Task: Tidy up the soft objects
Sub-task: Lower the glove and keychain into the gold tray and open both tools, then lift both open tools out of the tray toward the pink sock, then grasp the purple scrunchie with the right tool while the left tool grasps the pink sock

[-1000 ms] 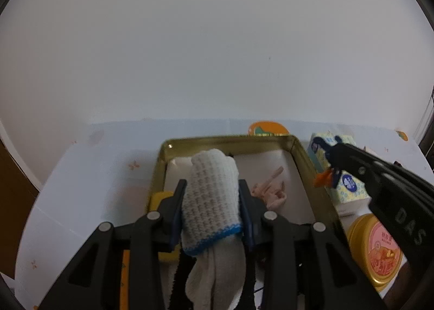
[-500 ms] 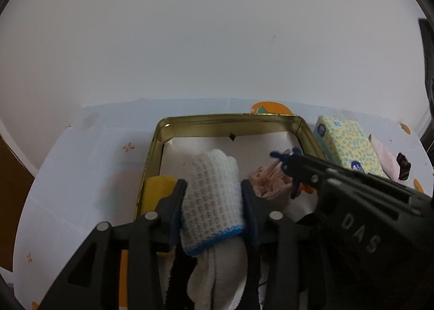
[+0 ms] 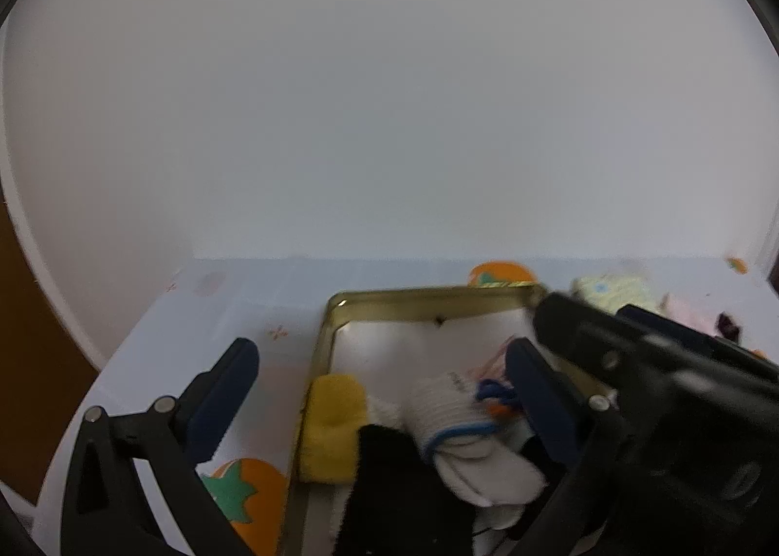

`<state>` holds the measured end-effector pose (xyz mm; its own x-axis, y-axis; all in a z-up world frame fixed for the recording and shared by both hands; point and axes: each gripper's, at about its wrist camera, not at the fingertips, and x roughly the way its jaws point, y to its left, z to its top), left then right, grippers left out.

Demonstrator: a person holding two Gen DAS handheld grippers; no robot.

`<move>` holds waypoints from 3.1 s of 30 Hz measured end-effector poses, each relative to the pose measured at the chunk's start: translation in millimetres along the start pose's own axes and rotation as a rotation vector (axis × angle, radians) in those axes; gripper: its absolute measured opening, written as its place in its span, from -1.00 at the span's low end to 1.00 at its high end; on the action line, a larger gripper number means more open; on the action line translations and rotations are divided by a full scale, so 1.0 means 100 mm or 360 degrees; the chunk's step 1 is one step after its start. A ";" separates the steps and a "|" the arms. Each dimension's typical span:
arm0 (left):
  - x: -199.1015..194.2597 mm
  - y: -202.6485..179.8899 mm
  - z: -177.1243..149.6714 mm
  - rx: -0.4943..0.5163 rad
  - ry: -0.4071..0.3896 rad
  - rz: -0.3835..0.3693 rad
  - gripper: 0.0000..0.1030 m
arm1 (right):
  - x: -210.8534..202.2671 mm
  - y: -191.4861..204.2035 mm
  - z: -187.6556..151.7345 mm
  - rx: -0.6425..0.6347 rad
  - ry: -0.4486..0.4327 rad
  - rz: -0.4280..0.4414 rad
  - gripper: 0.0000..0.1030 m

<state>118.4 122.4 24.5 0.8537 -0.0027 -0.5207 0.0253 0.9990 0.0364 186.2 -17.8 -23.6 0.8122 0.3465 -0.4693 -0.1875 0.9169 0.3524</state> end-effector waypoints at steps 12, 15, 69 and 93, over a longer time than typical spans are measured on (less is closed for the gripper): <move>-0.25 -0.10 -0.18 -0.0079 -0.0141 -0.0045 0.99 | -0.61 -0.25 -0.46 -0.0103 -0.0486 -0.0369 0.33; -0.33 -0.18 -0.29 -0.0056 -0.0195 -0.0038 1.00 | -0.70 -0.39 -0.54 -0.0021 -0.0575 -0.0400 0.33; -0.83 -1.90 -0.82 0.0025 -0.0281 -0.0312 0.99 | -1.83 -2.47 -0.54 -0.0016 -0.0401 -0.0876 0.33; -0.52 -2.44 -0.73 -0.0089 -0.0096 -0.0473 0.99 | -0.53 -3.01 -0.04 0.0047 0.0297 -0.0533 -0.20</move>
<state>30.2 -117.7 -20.0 0.8425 -0.2964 -0.4499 0.2515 0.9549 -0.1579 197.7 -311.2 -108.4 0.7110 0.0616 -0.7005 0.0892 0.9802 0.1767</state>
